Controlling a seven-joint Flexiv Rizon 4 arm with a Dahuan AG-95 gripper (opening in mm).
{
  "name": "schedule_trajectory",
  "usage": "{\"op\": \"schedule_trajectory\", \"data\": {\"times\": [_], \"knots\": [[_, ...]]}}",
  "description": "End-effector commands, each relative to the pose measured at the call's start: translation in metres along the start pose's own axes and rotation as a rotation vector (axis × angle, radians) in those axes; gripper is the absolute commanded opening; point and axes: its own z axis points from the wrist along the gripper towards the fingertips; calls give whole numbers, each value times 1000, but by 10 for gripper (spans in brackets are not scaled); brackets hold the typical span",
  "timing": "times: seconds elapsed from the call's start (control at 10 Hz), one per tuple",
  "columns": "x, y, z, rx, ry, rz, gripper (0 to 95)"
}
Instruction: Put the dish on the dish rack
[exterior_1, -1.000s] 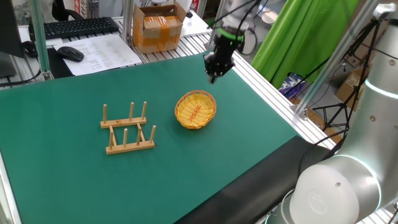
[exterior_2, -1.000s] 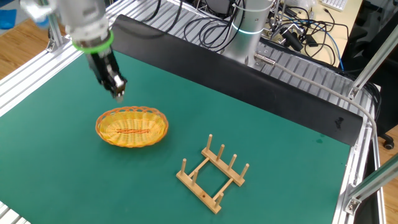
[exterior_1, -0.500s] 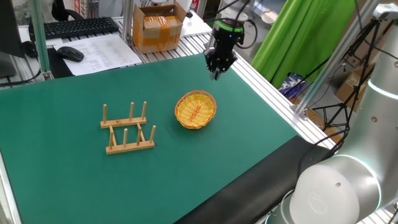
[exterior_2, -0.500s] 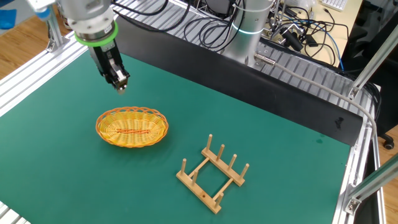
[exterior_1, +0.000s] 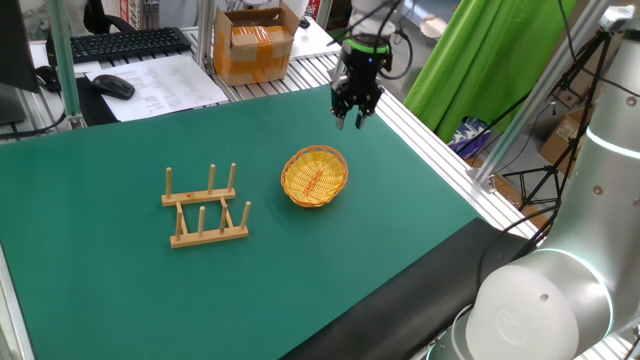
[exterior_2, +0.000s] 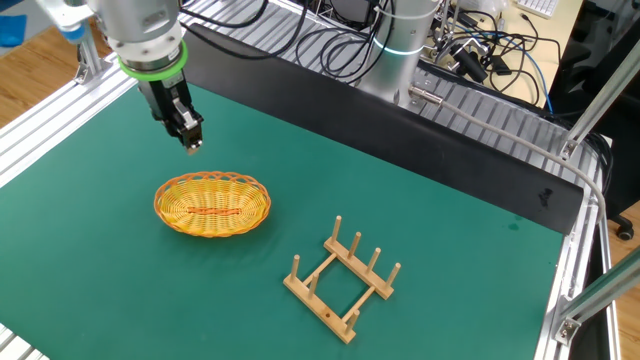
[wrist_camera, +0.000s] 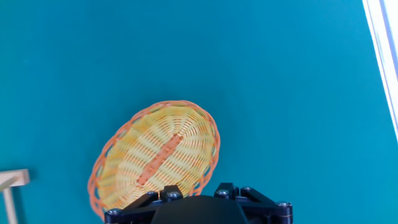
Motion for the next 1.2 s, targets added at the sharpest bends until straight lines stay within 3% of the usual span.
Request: {"op": "schedule_trajectory", "data": {"times": [0.1,0.4,0.8,1.2], "knots": [[2,-6,12,-43,-10,52,380],[1,-4,26,-52,-24,45,380],[1,-4,25,-42,-17,27,380],[1,-4,25,-3,98,43,380]]}}
